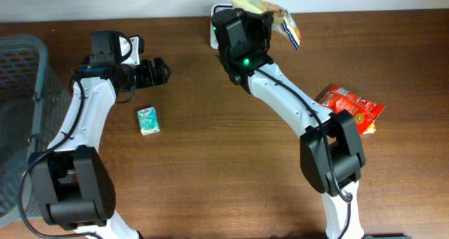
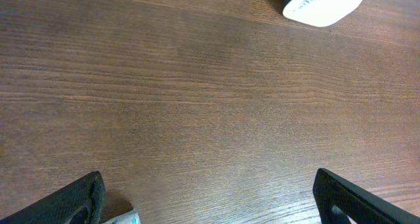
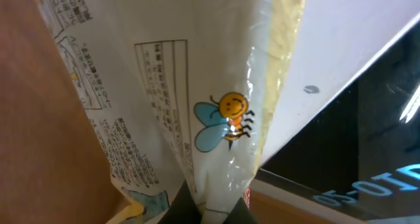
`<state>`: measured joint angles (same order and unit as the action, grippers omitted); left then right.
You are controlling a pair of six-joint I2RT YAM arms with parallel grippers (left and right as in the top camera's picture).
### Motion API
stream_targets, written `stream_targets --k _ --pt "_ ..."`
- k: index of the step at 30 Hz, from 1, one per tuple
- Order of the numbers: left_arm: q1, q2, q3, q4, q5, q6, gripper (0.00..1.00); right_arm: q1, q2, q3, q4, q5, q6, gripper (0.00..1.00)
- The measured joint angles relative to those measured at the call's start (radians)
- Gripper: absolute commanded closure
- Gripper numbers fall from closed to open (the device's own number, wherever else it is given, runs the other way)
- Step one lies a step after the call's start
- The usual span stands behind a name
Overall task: Scan the item barcode
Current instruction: 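Carry the bag away from the scanner and lower it toward the table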
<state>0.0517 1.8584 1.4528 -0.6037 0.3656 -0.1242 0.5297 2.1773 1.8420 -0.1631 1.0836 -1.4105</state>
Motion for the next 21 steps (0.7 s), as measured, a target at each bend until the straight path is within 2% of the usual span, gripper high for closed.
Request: stream_targets --k 4,6,9,15,21 --pt "0.0 0.0 0.0 0.0 0.0 0.0 0.01 0.066 0.004 0.005 -0.349 0.048 0.108 0.96" --pt "0.0 0.0 0.0 -0.001 0.0 0.0 0.01 0.102 0.005 0.006 -0.561 0.045 0.235 0.96" --pt "0.0 0.0 0.0 -0.001 0.0 0.0 0.01 0.135 0.007 0.005 -0.749 0.011 0.412 0.96" --pt "0.0 0.0 0.0 0.0 0.0 0.0 0.01 0.078 0.007 0.005 -0.895 -0.028 0.669 0.96" --pt "0.0 0.0 0.0 0.0 0.0 0.0 0.01 0.006 0.007 0.005 -0.933 -0.063 0.737 0.96"
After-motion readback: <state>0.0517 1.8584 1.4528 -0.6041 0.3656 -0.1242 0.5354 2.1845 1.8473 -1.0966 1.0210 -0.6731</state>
